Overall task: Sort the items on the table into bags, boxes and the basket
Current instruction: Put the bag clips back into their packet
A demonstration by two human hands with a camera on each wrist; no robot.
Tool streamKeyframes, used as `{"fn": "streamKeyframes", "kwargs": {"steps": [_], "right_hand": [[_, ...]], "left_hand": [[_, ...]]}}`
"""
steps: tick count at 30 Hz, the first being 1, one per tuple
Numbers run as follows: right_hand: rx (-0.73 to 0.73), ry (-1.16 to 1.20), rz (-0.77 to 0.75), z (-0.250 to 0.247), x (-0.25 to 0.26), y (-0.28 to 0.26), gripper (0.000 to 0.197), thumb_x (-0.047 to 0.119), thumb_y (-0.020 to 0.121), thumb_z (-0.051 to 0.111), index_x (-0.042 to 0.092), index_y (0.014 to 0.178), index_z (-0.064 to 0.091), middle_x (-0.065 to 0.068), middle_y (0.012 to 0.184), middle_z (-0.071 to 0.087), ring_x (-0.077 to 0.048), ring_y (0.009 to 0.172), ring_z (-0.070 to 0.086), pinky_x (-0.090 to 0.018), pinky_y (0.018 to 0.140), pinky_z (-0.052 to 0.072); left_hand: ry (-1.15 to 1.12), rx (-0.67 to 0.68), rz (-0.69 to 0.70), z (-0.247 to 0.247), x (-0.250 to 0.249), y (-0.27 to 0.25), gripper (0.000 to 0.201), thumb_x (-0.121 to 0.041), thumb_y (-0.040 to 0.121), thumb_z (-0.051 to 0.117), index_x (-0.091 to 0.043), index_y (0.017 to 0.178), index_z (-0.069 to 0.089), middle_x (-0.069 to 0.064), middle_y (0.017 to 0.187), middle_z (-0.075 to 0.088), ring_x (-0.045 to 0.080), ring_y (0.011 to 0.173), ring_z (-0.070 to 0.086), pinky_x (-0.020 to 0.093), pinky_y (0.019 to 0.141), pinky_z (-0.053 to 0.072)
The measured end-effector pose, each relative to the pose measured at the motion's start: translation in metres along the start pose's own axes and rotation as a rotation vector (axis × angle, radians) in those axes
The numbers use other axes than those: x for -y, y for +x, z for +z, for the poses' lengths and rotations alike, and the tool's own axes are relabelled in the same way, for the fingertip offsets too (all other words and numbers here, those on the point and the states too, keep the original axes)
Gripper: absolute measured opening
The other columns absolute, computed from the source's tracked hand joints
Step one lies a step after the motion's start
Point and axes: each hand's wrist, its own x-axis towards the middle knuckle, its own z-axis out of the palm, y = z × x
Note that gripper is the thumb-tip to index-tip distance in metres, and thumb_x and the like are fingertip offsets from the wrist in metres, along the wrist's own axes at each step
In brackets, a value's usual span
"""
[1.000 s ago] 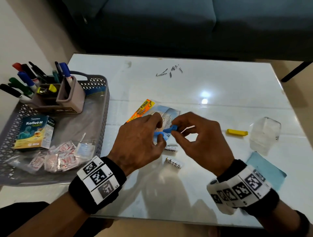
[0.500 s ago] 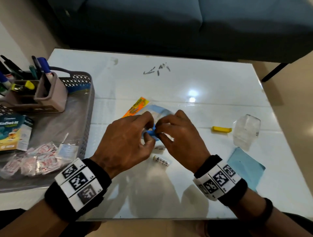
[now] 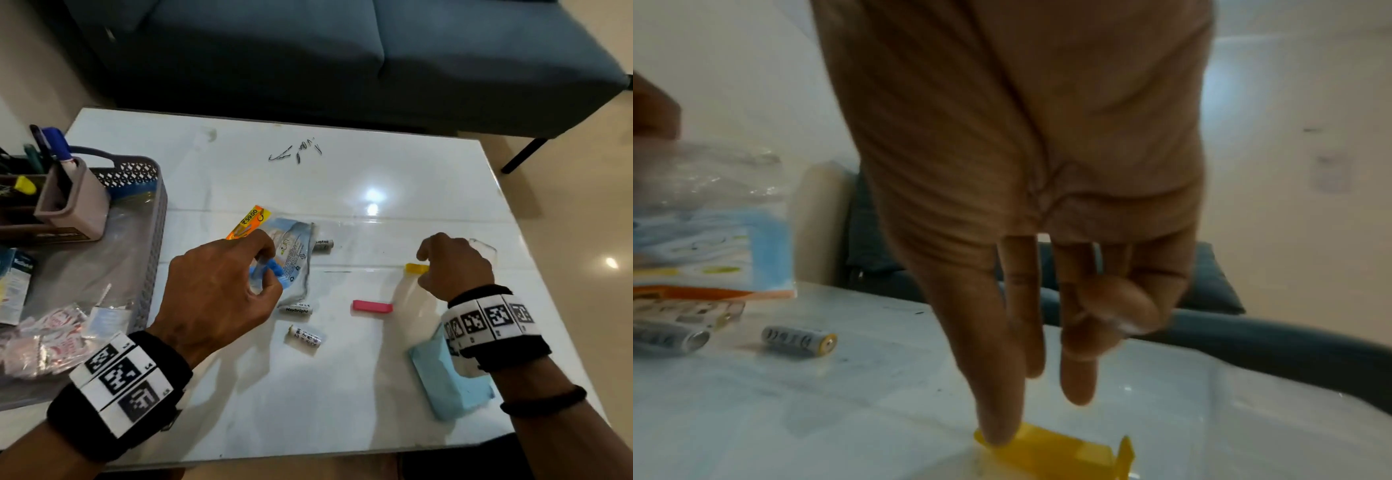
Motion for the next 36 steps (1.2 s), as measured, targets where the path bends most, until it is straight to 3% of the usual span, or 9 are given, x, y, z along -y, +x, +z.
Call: {"fn": "streamKeyframes", "kwargs": {"steps": [4, 7, 12, 16, 19, 24, 28, 33, 36], "right_hand": [[-0.009, -0.106, 0.034, 0.003, 0.012, 0.0, 0.024, 0.012, 0.092, 0.059, 0.015, 0.116, 0.062, -0.013, 0.116, 0.06, -0.038, 0.106, 0.062, -0.037, 0.08, 0.041], [-0.021, -0.063, -0.013, 0.005, 0.023, -0.003, 0.024, 0.01, 0.086, 0.064, 0.017, 0.109, 0.066, -0.011, 0.109, 0.064, -0.037, 0.1, 0.064, -0.035, 0.078, 0.045], [-0.073, 0.606, -0.331, -0.007, 0.05, -0.016, 0.018, 0.009, 0.076, 0.077, 0.023, 0.087, 0.078, 0.007, 0.08, 0.073, -0.016, 0.082, 0.071, -0.029, 0.074, 0.056], [0.064, 1.101, -0.515, -0.021, 0.075, -0.04, 0.024, -0.002, 0.081, 0.078, 0.014, 0.1, 0.079, -0.005, 0.087, 0.077, -0.024, 0.079, 0.075, -0.035, 0.079, 0.063], [-0.031, 1.032, -0.649, -0.014, 0.084, -0.05, 0.021, 0.003, 0.079, 0.084, 0.013, 0.095, 0.075, -0.002, 0.082, 0.075, -0.021, 0.073, 0.072, -0.033, 0.076, 0.063], [-0.351, 0.605, -0.775, 0.012, 0.092, -0.056, 0.023, 0.018, 0.079, 0.086, 0.019, 0.094, 0.068, 0.011, 0.075, 0.06, -0.01, 0.066, 0.057, -0.037, 0.066, 0.055], [-0.502, 0.389, -0.746, 0.021, 0.095, -0.06, 0.029, 0.021, 0.074, 0.089, 0.019, 0.092, 0.066, 0.005, 0.086, 0.062, -0.019, 0.076, 0.056, -0.031, 0.052, 0.046], [-0.535, 0.385, -0.697, 0.024, 0.096, -0.059, 0.032, 0.02, 0.07, 0.092, 0.015, 0.088, 0.066, -0.006, 0.106, 0.055, -0.023, 0.094, 0.053, -0.027, 0.049, 0.04], [-0.512, 0.332, -0.705, 0.024, 0.094, -0.055, 0.03, 0.028, 0.072, 0.091, 0.02, 0.094, 0.073, -0.01, 0.125, 0.05, -0.027, 0.103, 0.048, -0.027, 0.061, 0.037]], "left_hand": [[0.007, -0.002, -0.001, 0.0, 0.001, 0.002, 0.024, -0.04, 0.079, 0.07, -0.035, 0.098, 0.057, -0.01, 0.072, 0.061, 0.018, 0.067, 0.064, 0.035, 0.058, 0.053], [0.009, 0.012, -0.008, -0.001, 0.005, 0.004, 0.025, -0.044, 0.082, 0.065, -0.036, 0.102, 0.054, -0.011, 0.08, 0.065, 0.017, 0.071, 0.065, 0.037, 0.061, 0.054], [0.003, 0.008, -0.026, 0.0, 0.007, 0.005, 0.025, -0.045, 0.083, 0.064, -0.038, 0.104, 0.054, -0.011, 0.078, 0.064, 0.016, 0.072, 0.066, 0.038, 0.062, 0.055], [-0.006, 0.036, -0.066, 0.003, 0.006, 0.005, 0.028, -0.049, 0.082, 0.065, -0.04, 0.107, 0.055, -0.011, 0.08, 0.066, 0.015, 0.077, 0.068, 0.037, 0.064, 0.055], [0.011, 0.046, -0.057, 0.008, 0.003, 0.002, 0.029, -0.05, 0.083, 0.063, -0.041, 0.109, 0.055, -0.012, 0.08, 0.066, 0.013, 0.076, 0.067, 0.036, 0.063, 0.055], [0.003, 0.065, -0.021, 0.013, -0.004, -0.003, 0.03, -0.045, 0.084, 0.066, -0.039, 0.112, 0.057, -0.017, 0.09, 0.071, 0.011, 0.077, 0.069, 0.032, 0.063, 0.055], [-0.032, 0.11, 0.022, 0.016, -0.008, -0.007, 0.031, -0.044, 0.087, 0.062, -0.039, 0.117, 0.055, -0.016, 0.098, 0.072, 0.011, 0.08, 0.069, 0.033, 0.065, 0.057], [-0.134, 0.136, 0.069, 0.017, -0.013, -0.01, 0.031, -0.042, 0.089, 0.059, -0.039, 0.118, 0.051, -0.013, 0.096, 0.072, 0.008, 0.078, 0.068, 0.035, 0.067, 0.059], [-0.186, 0.12, 0.052, 0.016, -0.01, -0.007, 0.03, -0.04, 0.088, 0.061, -0.038, 0.117, 0.053, -0.015, 0.101, 0.072, 0.007, 0.075, 0.068, 0.034, 0.069, 0.058]]}}
